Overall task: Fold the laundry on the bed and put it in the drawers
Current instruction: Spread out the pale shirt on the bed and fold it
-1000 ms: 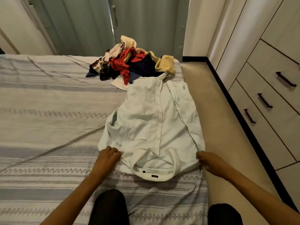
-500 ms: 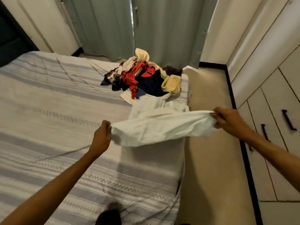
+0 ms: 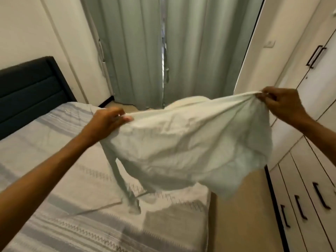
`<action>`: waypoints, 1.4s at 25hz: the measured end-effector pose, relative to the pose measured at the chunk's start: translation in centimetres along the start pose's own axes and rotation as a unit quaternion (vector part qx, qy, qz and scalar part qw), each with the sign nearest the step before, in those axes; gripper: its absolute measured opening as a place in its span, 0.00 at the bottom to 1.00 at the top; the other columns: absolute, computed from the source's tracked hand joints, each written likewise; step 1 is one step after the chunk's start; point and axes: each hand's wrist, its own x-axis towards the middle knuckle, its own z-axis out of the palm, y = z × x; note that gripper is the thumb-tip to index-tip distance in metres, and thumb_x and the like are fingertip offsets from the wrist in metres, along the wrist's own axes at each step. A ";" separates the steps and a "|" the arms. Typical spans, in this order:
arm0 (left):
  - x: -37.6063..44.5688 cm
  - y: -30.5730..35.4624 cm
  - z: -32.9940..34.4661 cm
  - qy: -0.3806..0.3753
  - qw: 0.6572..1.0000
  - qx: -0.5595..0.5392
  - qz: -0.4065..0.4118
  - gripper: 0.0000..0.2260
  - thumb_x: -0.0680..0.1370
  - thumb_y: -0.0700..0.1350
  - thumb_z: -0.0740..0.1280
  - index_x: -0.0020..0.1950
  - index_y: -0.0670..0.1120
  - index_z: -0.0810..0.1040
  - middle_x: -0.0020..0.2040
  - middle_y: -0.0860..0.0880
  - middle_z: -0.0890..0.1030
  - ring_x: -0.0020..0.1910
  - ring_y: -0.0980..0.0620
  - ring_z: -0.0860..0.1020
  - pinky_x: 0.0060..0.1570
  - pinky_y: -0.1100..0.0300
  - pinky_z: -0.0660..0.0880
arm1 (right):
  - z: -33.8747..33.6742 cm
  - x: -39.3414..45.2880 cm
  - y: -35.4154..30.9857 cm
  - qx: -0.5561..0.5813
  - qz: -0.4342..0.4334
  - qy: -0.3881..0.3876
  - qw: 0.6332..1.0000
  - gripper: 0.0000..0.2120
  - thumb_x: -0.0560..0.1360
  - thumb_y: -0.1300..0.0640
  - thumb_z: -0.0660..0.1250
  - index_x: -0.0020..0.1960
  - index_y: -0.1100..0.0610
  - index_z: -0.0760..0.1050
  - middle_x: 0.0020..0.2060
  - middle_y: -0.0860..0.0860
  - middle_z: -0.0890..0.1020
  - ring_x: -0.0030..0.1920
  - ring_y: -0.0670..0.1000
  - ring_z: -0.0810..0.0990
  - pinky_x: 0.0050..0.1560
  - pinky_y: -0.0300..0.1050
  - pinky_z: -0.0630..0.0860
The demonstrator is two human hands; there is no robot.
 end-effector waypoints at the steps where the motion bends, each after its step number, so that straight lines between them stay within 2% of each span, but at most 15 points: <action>1: 1.8 -0.2 -2.3 0.051 0.998 0.013 0.033 0.13 0.82 0.53 0.69 0.51 0.43 0.82 0.43 0.45 0.81 0.40 0.46 0.78 0.42 0.52 0.75 | -0.8 2.4 -1.4 -0.018 -0.011 0.006 1.000 0.27 0.78 0.33 0.59 0.50 0.55 0.83 0.36 0.57 0.83 0.40 0.59 0.82 0.42 0.49 0.75; 3: 3.4 -0.4 -5.0 0.093 0.995 0.008 0.020 0.15 0.84 0.54 0.65 0.52 0.42 0.80 0.45 0.44 0.79 0.41 0.44 0.78 0.44 0.50 0.76 | -0.7 4.8 -3.5 -0.066 -0.056 -0.041 0.995 0.29 0.77 0.31 0.56 0.46 0.54 0.83 0.38 0.56 0.83 0.45 0.60 0.81 0.48 0.54 0.75; 4: 3.5 -0.9 -5.2 0.105 0.993 -0.019 -0.044 0.15 0.85 0.55 0.63 0.53 0.43 0.79 0.46 0.43 0.80 0.44 0.43 0.78 0.47 0.49 0.76 | -0.3 5.2 -4.4 -0.050 -0.065 -0.050 0.995 0.30 0.77 0.32 0.56 0.45 0.57 0.82 0.38 0.56 0.83 0.45 0.61 0.80 0.50 0.57 0.76; 7: 1.8 -2.0 -4.7 0.084 0.959 -0.160 -0.219 0.18 0.86 0.58 0.58 0.58 0.45 0.78 0.53 0.43 0.80 0.54 0.39 0.78 0.56 0.46 0.74 | 1.2 4.9 -7.3 0.061 0.034 -0.003 0.998 0.22 0.83 0.43 0.62 0.46 0.62 0.79 0.40 0.59 0.81 0.45 0.61 0.78 0.49 0.53 0.73; 9: 0.2 -2.7 -6.0 0.071 0.965 -0.152 -0.203 0.21 0.84 0.62 0.60 0.57 0.44 0.78 0.52 0.43 0.80 0.54 0.39 0.79 0.55 0.45 0.76 | 2.2 4.3 -9.1 0.108 0.097 0.004 0.989 0.15 0.84 0.48 0.63 0.49 0.59 0.78 0.43 0.56 0.82 0.46 0.58 0.78 0.48 0.50 0.71; 11: -1.1 -3.0 -9.3 0.033 0.996 -0.018 -0.085 0.24 0.78 0.68 0.66 0.50 0.45 0.77 0.44 0.45 0.82 0.41 0.44 0.79 0.44 0.48 0.76 | 2.5 3.5 -11.2 0.114 0.094 -0.030 0.989 0.12 0.84 0.50 0.64 0.49 0.57 0.79 0.43 0.54 0.81 0.46 0.54 0.78 0.46 0.46 0.70; 13: -1.5 -3.3 -12.4 0.029 0.996 0.081 0.009 0.26 0.77 0.72 0.64 0.42 0.48 0.76 0.37 0.46 0.82 0.33 0.48 0.76 0.37 0.51 0.74 | 2.0 3.2 -13.3 0.101 0.061 -0.059 0.991 0.13 0.84 0.51 0.65 0.49 0.60 0.80 0.42 0.55 0.81 0.45 0.54 0.77 0.45 0.45 0.68; 16: -2.2 -4.3 -16.1 0.064 0.994 0.082 0.020 0.29 0.79 0.71 0.58 0.42 0.46 0.78 0.34 0.44 0.80 0.35 0.43 0.80 0.38 0.49 0.75 | 1.3 3.0 -16.2 0.068 0.029 -0.031 0.997 0.13 0.84 0.55 0.65 0.46 0.63 0.79 0.40 0.57 0.80 0.44 0.56 0.78 0.42 0.45 0.66; 19: -2.8 -4.7 -18.7 0.122 0.988 0.078 0.046 0.22 0.84 0.60 0.61 0.42 0.44 0.76 0.35 0.46 0.77 0.36 0.41 0.79 0.37 0.53 0.69 | 0.8 1.8 -17.9 0.040 -0.026 -0.015 0.999 0.15 0.81 0.51 0.66 0.46 0.63 0.81 0.41 0.61 0.83 0.44 0.59 0.81 0.41 0.43 0.65; 21: -3.2 -4.4 -19.5 0.101 0.990 0.064 0.072 0.15 0.85 0.52 0.63 0.46 0.43 0.77 0.38 0.44 0.79 0.39 0.42 0.80 0.40 0.54 0.69 | 0.4 1.2 -18.1 0.034 -0.039 -0.024 0.998 0.16 0.79 0.49 0.65 0.47 0.63 0.81 0.42 0.61 0.84 0.44 0.58 0.81 0.42 0.42 0.65; 24: -4.4 -5.0 -20.3 0.118 0.993 0.004 0.018 0.12 0.86 0.52 0.62 0.49 0.46 0.79 0.37 0.44 0.77 0.38 0.44 0.76 0.38 0.70 0.67 | -0.1 1.1 -19.1 0.029 -0.028 -0.003 0.999 0.11 0.82 0.54 0.66 0.45 0.59 0.80 0.40 0.60 0.82 0.44 0.57 0.81 0.43 0.43 0.65; 26: -5.4 -6.1 -20.1 0.094 0.994 -0.022 -0.045 0.12 0.85 0.53 0.62 0.50 0.48 0.79 0.38 0.43 0.78 0.39 0.44 0.75 0.38 0.68 0.67 | -0.1 1.6 -19.8 0.038 -0.005 -0.026 0.999 0.10 0.83 0.51 0.64 0.45 0.54 0.78 0.39 0.57 0.80 0.45 0.59 0.80 0.45 0.46 0.68; 28: -6.0 -6.6 -19.7 0.083 0.986 -0.081 -0.116 0.14 0.85 0.57 0.62 0.51 0.49 0.79 0.45 0.42 0.80 0.43 0.47 0.76 0.41 0.60 0.70 | 0.1 2.1 -20.9 0.087 0.051 -0.009 0.995 0.11 0.84 0.50 0.64 0.49 0.55 0.80 0.44 0.56 0.80 0.46 0.56 0.77 0.47 0.46 0.69; 30: -6.4 -6.5 -19.6 0.083 0.976 -0.131 -0.151 0.17 0.84 0.60 0.62 0.51 0.48 0.80 0.47 0.44 0.81 0.44 0.51 0.76 0.45 0.57 0.72 | 0.5 3.0 -21.3 0.115 0.091 -0.005 0.989 0.13 0.83 0.49 0.63 0.53 0.57 0.81 0.48 0.55 0.81 0.49 0.54 0.76 0.48 0.45 0.69; 35: -8.6 -6.7 -20.4 0.121 0.974 -0.124 -0.148 0.15 0.83 0.60 0.65 0.50 0.51 0.83 0.43 0.54 0.81 0.40 0.61 0.77 0.42 0.67 0.73 | 2.1 3.6 -22.1 0.215 0.110 -0.015 0.970 0.17 0.77 0.42 0.70 0.53 0.55 0.85 0.47 0.51 0.83 0.47 0.49 0.79 0.51 0.44 0.74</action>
